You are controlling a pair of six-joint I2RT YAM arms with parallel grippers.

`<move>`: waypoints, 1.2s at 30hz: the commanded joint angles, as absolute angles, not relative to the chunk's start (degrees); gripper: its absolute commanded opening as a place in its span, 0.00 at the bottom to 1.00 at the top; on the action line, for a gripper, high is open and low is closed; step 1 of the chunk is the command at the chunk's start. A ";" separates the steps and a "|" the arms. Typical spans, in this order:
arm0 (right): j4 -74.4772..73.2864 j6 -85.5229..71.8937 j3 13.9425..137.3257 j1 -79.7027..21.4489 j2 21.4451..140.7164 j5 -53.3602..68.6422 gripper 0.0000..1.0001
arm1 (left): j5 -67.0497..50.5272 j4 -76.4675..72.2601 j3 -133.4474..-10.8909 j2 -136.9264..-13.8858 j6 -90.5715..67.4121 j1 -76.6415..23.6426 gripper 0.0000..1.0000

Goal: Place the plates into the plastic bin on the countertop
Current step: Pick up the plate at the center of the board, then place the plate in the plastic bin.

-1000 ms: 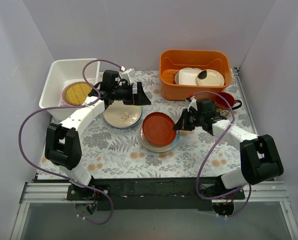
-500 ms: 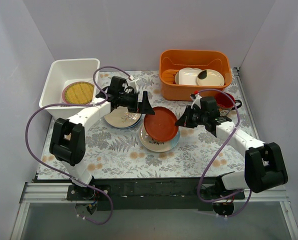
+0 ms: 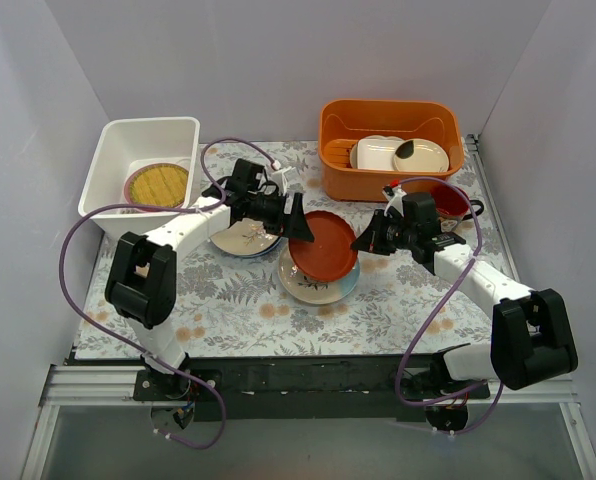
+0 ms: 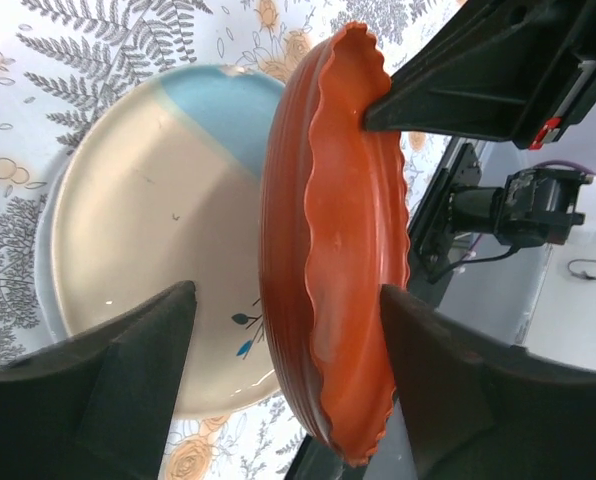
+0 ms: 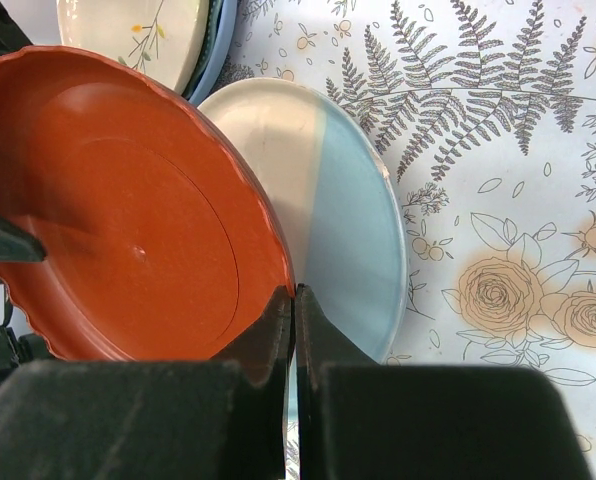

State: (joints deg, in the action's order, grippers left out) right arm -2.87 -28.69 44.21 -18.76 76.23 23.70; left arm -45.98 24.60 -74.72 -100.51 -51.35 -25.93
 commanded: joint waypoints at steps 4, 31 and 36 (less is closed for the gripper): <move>-0.53 -29.18 44.65 -18.46 74.27 23.91 0.01 | -48.95 26.54 -77.61 -102.30 -49.57 -26.98 0.41; 2.02 -28.65 43.07 -17.93 72.69 25.58 0.44 | -47.46 28.39 -79.72 -102.92 -48.78 -28.04 0.00; 2.02 -28.30 42.80 -17.93 71.98 25.14 0.70 | -47.46 28.48 -79.63 -103.01 -48.78 -28.12 0.00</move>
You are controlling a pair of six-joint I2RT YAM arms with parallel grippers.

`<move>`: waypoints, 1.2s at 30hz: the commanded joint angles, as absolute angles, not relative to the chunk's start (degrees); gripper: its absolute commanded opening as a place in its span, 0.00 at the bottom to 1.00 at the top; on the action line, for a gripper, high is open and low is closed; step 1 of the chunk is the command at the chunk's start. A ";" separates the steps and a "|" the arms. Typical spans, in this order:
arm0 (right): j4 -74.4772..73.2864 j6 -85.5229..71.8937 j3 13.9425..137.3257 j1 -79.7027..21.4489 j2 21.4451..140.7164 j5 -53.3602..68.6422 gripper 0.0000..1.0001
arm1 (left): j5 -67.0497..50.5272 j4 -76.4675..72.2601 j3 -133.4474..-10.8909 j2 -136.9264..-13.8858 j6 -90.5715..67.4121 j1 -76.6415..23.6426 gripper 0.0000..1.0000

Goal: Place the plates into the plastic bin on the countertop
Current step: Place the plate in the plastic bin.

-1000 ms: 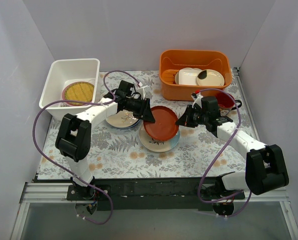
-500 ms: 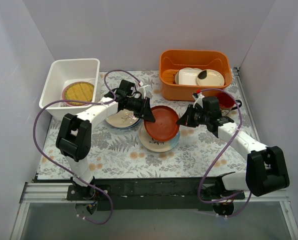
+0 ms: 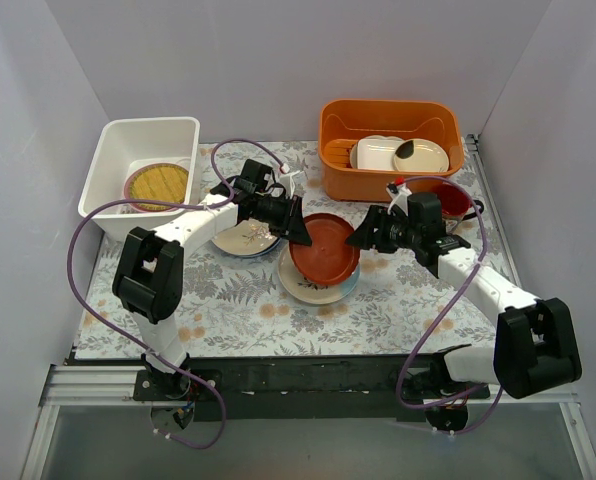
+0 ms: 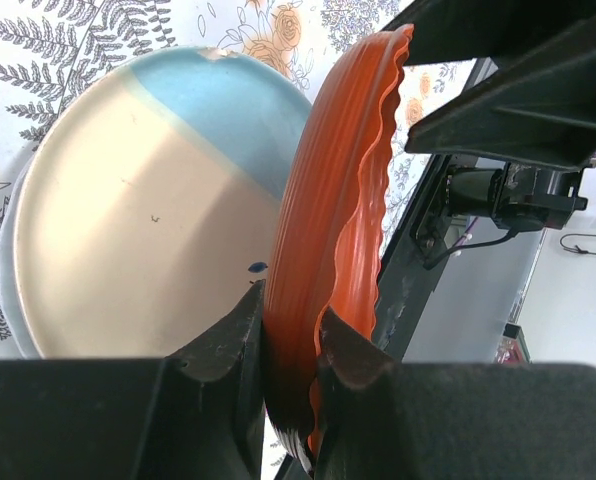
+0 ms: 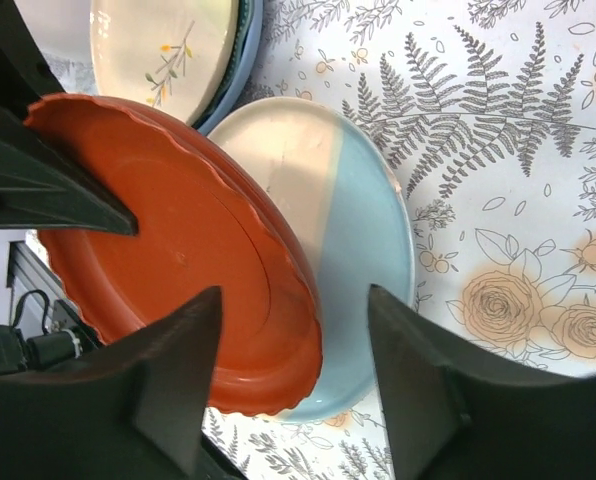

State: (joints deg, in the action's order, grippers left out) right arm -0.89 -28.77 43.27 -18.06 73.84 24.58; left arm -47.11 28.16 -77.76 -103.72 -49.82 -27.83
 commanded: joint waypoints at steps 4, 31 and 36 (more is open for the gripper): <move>1.93 -27.95 42.45 -17.93 71.54 24.96 0.86 | -47.29 28.48 -79.80 -102.92 -48.78 -28.12 0.00; 0.44 -25.75 41.13 -17.58 69.17 23.20 0.98 | -36.92 30.41 -87.97 -104.59 -49.31 -27.69 0.00; 0.09 -25.14 40.96 -17.49 69.08 22.94 0.98 | -34.98 31.99 -90.87 -105.20 -48.87 -26.55 0.00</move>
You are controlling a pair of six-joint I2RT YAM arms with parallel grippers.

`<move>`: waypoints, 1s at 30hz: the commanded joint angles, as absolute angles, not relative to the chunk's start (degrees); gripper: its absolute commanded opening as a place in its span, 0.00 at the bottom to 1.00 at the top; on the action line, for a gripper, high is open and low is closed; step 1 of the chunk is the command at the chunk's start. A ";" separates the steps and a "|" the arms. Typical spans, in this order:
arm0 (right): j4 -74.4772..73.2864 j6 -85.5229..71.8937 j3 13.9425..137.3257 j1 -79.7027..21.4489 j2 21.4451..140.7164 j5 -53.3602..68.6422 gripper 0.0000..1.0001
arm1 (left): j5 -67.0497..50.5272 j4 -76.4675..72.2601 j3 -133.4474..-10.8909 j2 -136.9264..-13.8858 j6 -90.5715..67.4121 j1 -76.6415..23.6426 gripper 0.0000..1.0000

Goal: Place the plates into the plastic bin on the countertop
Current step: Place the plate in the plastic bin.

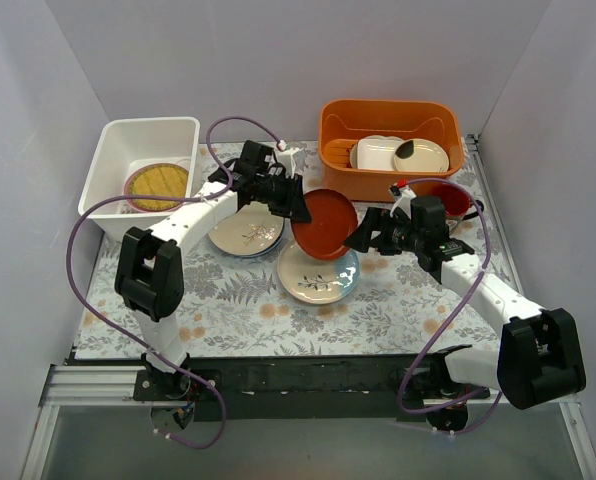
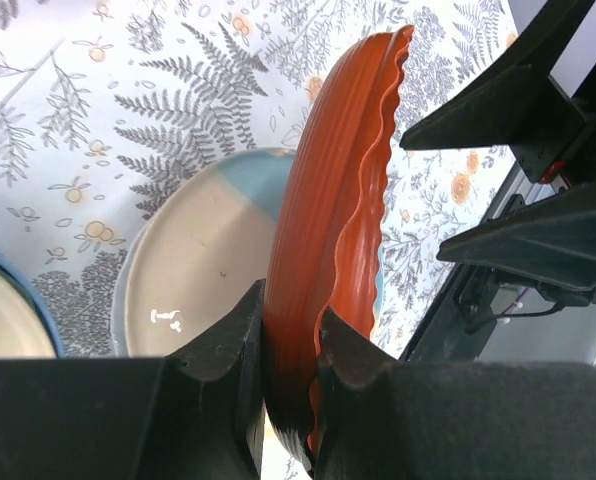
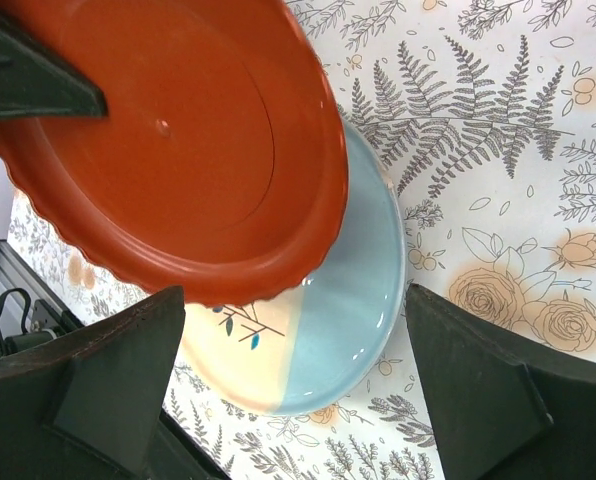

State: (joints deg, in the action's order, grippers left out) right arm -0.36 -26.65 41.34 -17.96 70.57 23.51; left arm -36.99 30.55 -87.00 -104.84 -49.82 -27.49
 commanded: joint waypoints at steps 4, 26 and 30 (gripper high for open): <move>0.09 -25.05 40.78 -17.49 69.26 23.03 0.98 | -34.45 33.31 -93.51 -105.56 -48.78 -24.97 0.00; 0.26 -24.87 40.43 -17.05 70.14 23.12 0.98 | -30.94 29.88 -95.97 -101.87 -59.06 -6.16 0.00; 0.09 -24.61 40.25 -17.05 70.05 22.85 0.98 | -32.69 28.49 -95.63 -101.16 -60.99 -2.47 0.00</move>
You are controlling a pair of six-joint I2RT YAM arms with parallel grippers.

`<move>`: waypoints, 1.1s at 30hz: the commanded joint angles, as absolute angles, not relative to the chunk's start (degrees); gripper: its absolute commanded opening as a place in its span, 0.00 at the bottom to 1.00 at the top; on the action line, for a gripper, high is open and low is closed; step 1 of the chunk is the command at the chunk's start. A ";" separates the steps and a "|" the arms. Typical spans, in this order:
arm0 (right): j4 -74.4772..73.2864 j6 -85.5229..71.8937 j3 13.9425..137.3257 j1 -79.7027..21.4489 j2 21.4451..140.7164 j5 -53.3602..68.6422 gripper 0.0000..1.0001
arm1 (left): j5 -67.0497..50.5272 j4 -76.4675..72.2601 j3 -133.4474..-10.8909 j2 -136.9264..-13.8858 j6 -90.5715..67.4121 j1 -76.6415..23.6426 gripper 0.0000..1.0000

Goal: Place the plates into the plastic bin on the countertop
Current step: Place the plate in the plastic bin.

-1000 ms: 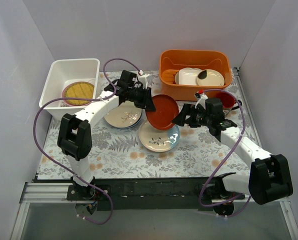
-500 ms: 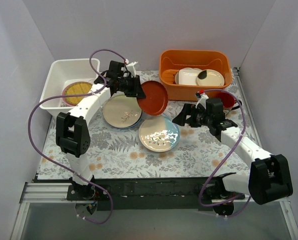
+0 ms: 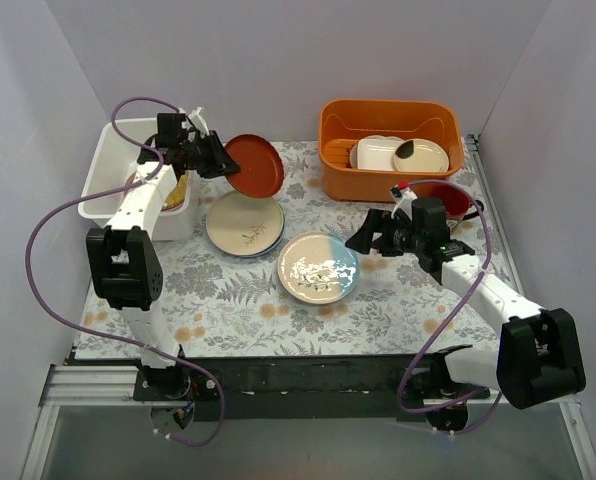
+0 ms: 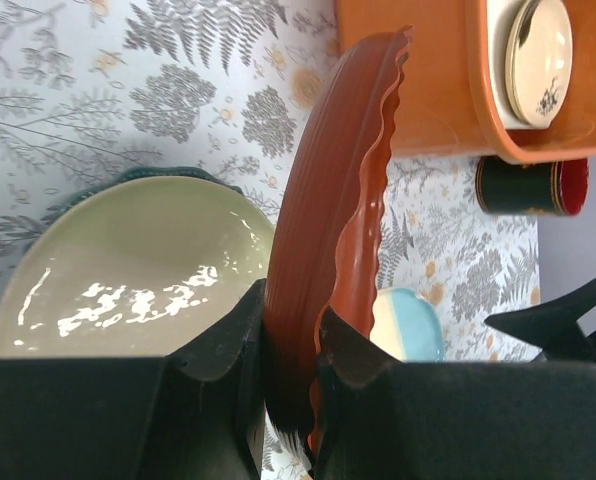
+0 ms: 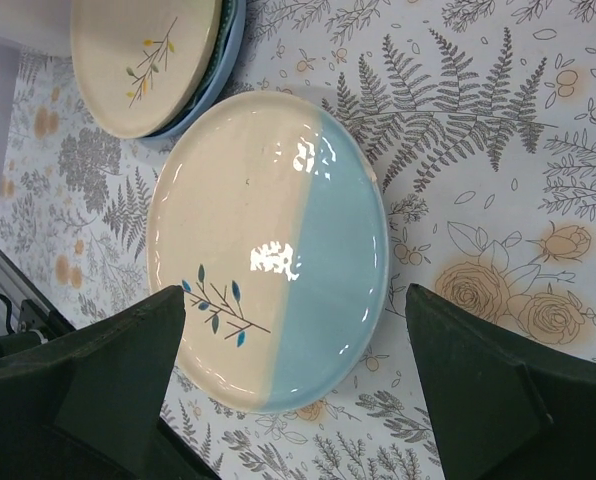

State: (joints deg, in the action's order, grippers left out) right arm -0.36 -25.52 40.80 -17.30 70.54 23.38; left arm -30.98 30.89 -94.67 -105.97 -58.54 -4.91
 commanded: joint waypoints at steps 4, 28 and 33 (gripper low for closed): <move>-1.84 -23.91 39.73 -17.05 69.35 22.15 0.98 | -34.27 25.41 -92.91 -99.93 -63.19 2.63 0.00; 8.87 -28.74 40.34 -16.96 64.07 20.65 0.98 | -35.42 10.63 -75.15 -90.35 -77.87 18.98 0.00; 6.77 -27.16 43.50 -16.88 67.41 19.16 0.98 | -35.86 10.11 -74.97 -89.56 -78.92 19.51 0.00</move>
State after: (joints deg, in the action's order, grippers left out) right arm 4.56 -27.42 38.89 -17.26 65.87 19.49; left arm -35.68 11.97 -75.31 -93.80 -77.56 19.11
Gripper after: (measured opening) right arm 0.982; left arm 0.152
